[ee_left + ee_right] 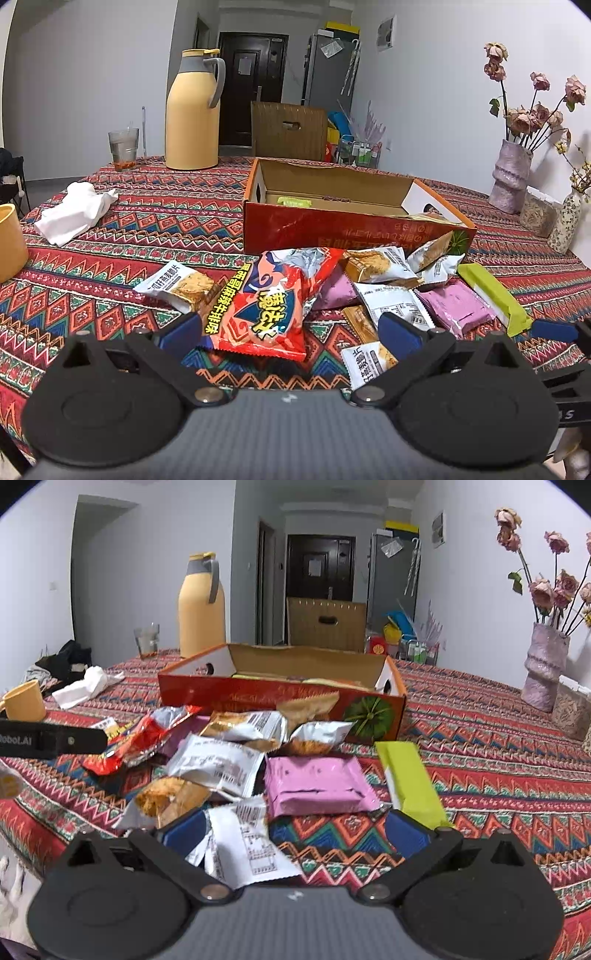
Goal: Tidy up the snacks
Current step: 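Move both tools back from the box to the snack pile, then grasp a white printed snack packet with the right tool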
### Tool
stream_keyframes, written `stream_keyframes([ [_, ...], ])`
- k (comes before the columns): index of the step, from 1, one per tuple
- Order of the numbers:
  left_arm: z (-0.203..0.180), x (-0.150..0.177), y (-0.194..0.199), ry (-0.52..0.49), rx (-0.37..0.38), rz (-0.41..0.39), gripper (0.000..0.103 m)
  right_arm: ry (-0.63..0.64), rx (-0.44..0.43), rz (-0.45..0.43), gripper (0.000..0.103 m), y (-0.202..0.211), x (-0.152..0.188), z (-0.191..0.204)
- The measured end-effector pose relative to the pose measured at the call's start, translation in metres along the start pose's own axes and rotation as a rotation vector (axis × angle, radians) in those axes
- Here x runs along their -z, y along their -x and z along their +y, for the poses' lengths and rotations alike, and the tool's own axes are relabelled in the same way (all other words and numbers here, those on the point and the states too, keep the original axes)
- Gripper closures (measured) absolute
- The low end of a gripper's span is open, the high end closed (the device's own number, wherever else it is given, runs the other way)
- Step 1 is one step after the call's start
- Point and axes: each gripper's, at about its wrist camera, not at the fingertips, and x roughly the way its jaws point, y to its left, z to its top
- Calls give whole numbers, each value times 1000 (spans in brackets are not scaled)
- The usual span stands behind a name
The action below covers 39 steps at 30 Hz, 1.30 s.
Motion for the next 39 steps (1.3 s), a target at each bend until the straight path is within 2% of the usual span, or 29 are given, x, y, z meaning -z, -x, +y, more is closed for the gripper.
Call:
stream_keyframes([
  [4, 1, 1, -2, 0, 1, 7, 0, 4, -10, 18, 2, -9, 2, 5],
  [14, 3, 6, -8, 9, 7, 29, 0, 23, -45, 51, 32, -24, 6, 14],
  [22, 4, 6, -12, 12, 10, 40, 0, 22, -64, 72, 34, -33, 8, 15],
  [39, 7, 6, -16, 22, 5, 51, 0, 64, -73, 39, 33, -21, -2, 16],
])
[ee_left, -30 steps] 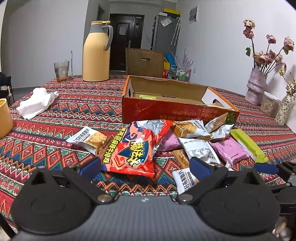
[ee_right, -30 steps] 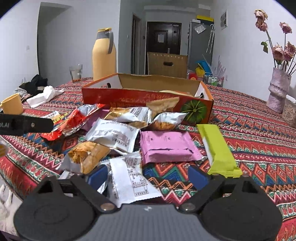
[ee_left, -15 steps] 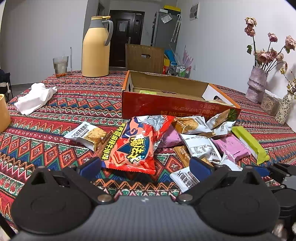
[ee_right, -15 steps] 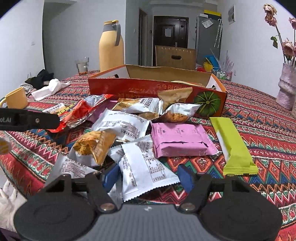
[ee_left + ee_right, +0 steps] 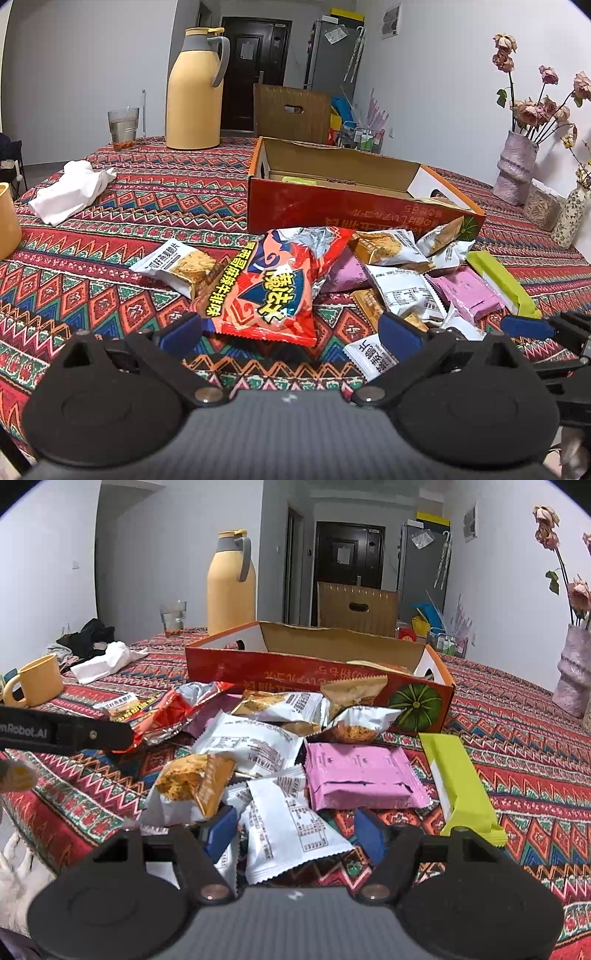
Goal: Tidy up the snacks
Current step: 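Grasp a white printed snack packet with the right tool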
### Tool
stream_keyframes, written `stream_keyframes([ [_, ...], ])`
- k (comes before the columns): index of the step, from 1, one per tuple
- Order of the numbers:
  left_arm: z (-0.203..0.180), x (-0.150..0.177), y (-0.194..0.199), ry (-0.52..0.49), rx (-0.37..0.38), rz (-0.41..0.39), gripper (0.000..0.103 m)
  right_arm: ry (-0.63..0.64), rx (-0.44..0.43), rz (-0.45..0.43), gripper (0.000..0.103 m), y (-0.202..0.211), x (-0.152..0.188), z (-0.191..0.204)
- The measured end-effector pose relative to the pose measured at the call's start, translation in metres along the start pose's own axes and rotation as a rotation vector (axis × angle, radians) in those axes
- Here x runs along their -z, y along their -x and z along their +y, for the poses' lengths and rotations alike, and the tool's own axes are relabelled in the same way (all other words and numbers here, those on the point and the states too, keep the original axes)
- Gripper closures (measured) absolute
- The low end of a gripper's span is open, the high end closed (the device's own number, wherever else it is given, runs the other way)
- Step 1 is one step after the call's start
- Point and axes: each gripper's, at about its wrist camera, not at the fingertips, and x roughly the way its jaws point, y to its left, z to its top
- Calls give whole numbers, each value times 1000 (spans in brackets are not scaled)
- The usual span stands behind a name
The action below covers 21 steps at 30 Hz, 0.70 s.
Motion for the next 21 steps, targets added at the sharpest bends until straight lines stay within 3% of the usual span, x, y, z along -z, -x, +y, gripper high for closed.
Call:
stream_keyframes([
  [8, 2, 0, 0, 5, -3, -2, 0, -52, -105, 103, 36, -17, -24, -16],
  [11, 3, -1, 0, 6, -5, -4, 0, -72, -109, 151, 46, -28, -26, -19],
  [21, 3, -1, -2, 7, -2, 3, 0, -52, -130, 196, 50, -38, -26, -16],
])
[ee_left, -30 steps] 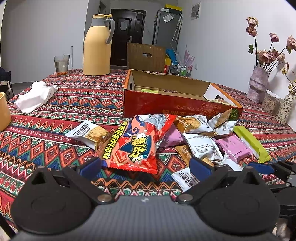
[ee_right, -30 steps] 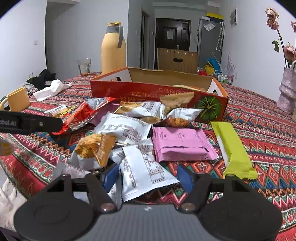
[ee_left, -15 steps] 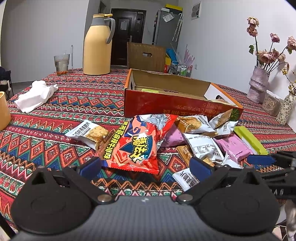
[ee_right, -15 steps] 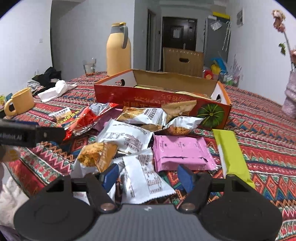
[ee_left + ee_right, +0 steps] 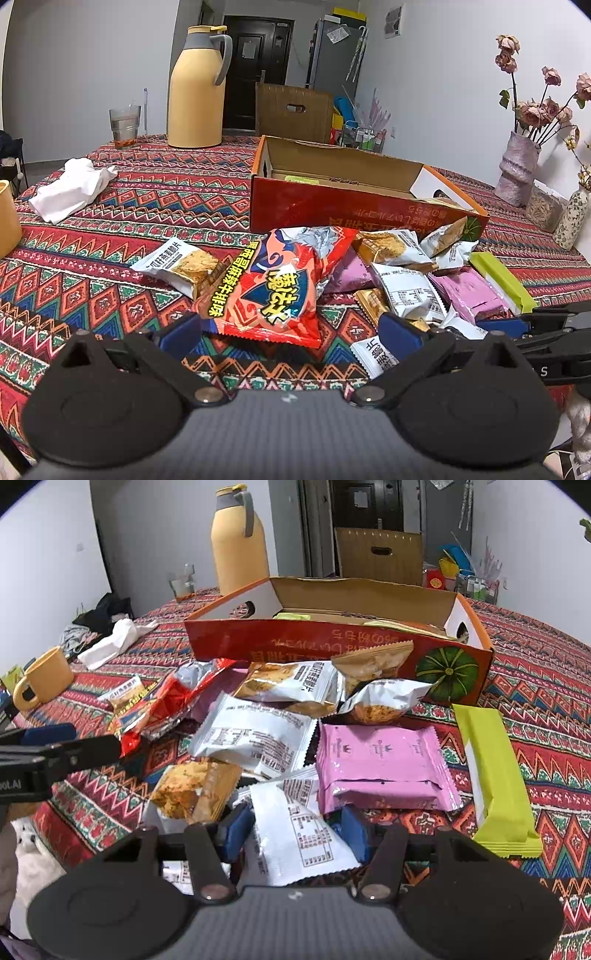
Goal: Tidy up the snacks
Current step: 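Grasp a white printed snack packet with the right tool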
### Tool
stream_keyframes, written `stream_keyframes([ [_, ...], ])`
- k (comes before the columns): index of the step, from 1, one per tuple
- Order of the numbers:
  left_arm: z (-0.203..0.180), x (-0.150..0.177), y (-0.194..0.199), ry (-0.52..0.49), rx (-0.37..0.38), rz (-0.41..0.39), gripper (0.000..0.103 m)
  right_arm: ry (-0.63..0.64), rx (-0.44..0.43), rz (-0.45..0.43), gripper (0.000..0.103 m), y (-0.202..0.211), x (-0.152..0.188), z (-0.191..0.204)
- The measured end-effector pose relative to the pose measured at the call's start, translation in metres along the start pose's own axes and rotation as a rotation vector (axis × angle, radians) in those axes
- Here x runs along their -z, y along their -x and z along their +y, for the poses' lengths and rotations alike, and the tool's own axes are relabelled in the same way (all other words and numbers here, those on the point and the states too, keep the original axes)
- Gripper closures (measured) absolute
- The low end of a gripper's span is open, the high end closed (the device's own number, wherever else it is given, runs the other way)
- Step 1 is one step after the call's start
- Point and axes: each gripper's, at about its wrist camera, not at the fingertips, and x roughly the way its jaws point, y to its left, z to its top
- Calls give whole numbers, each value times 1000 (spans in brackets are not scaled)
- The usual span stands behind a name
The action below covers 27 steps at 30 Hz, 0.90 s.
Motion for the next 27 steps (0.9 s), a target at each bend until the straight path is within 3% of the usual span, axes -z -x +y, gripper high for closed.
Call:
stream_keyframes([
  [8, 0, 1, 0, 5, -1, 1, 0, 59, 11, -9, 60, 5, 4, 9],
  [27, -20, 2, 12, -39, 15, -7, 0, 26, 80, -155, 62, 34, 10, 2],
])
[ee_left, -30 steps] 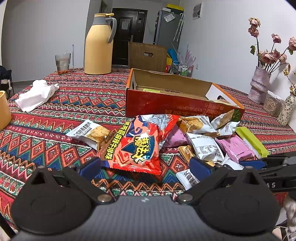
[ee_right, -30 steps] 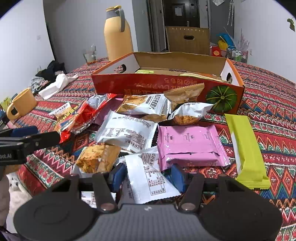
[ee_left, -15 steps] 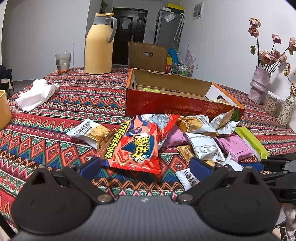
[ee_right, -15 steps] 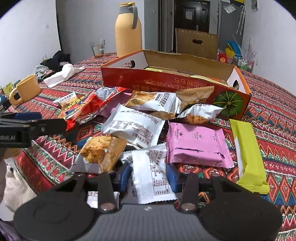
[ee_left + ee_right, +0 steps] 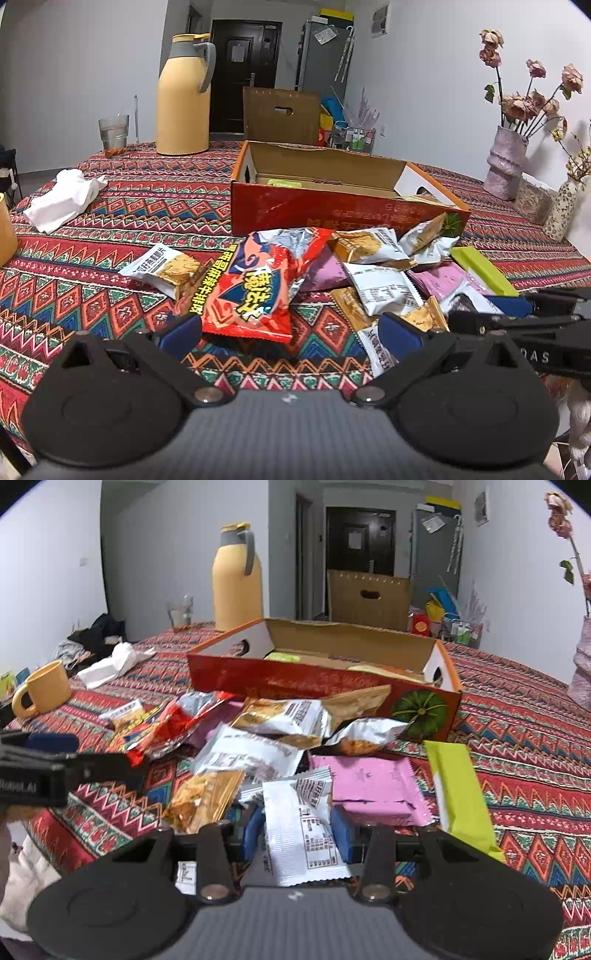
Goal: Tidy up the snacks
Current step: 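Grasp a white printed snack packet with the right tool, then grasp another white printed packet with the left tool while right holds its packet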
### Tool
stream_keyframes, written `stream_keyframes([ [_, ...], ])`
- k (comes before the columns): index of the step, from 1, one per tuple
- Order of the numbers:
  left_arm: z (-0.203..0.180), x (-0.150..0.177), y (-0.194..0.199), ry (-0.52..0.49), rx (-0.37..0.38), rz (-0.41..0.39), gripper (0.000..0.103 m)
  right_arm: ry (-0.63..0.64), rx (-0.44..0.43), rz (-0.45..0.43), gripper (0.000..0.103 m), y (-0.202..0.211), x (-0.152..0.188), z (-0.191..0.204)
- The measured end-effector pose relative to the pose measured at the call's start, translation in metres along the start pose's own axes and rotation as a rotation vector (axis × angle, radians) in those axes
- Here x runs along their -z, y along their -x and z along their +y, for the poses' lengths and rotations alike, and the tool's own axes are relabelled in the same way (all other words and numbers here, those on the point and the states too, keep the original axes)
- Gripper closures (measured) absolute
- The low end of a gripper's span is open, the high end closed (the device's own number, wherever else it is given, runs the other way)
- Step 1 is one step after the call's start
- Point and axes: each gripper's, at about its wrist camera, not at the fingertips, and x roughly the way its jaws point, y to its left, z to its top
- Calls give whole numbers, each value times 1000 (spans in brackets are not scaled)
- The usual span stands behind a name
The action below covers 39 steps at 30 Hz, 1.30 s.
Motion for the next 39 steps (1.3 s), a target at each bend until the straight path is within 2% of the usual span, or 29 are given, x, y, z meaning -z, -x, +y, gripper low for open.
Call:
stream_keyframes([
  [10, -10, 1, 4, -25, 4, 3, 0, -47, 48, -73, 62, 12, -3, -14],
  [15, -20, 3, 7, -51, 31, 8, 0, -65, 51, -101, 62, 24, 0, -17],
  [25, -49, 23, 15, -132, 119, 42, 0, -108, 61, -111, 62, 46, 30, -21],
  [39, -76, 44, 13, -214, 191, 112, 0, -167, 98, -118, 62, 67, 65, -34],
])
